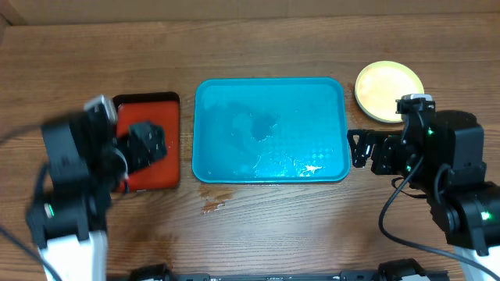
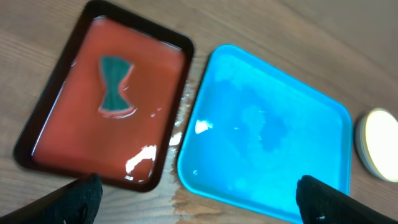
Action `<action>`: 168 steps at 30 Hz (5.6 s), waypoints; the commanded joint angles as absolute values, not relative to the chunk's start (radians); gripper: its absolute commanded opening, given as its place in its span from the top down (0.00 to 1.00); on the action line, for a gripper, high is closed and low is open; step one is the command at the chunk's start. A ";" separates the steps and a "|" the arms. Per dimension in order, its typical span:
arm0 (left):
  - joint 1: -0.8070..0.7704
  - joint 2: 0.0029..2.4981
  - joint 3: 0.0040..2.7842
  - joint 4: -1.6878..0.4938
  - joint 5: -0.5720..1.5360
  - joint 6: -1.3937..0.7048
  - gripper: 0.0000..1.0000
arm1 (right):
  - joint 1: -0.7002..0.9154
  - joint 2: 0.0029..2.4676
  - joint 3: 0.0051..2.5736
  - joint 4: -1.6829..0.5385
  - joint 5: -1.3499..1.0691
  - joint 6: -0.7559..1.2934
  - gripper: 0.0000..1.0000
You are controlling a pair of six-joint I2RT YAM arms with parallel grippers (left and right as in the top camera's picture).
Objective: Clean dirty plates on tray and stack at the side
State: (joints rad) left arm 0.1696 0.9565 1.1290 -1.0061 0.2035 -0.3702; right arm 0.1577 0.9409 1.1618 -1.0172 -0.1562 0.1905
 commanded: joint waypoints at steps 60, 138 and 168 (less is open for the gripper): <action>0.168 1.283 0.905 -1.020 0.142 -0.580 0.00 | 0.155 0.150 0.316 -0.380 -0.006 0.214 0.00; 0.008 1.208 0.724 -0.611 0.139 -0.246 0.00 | 0.076 0.003 0.008 -0.084 0.007 0.187 0.00; 0.015 0.059 0.004 -0.068 0.123 -0.134 0.00 | 0.076 0.003 0.008 -0.084 0.007 0.187 0.00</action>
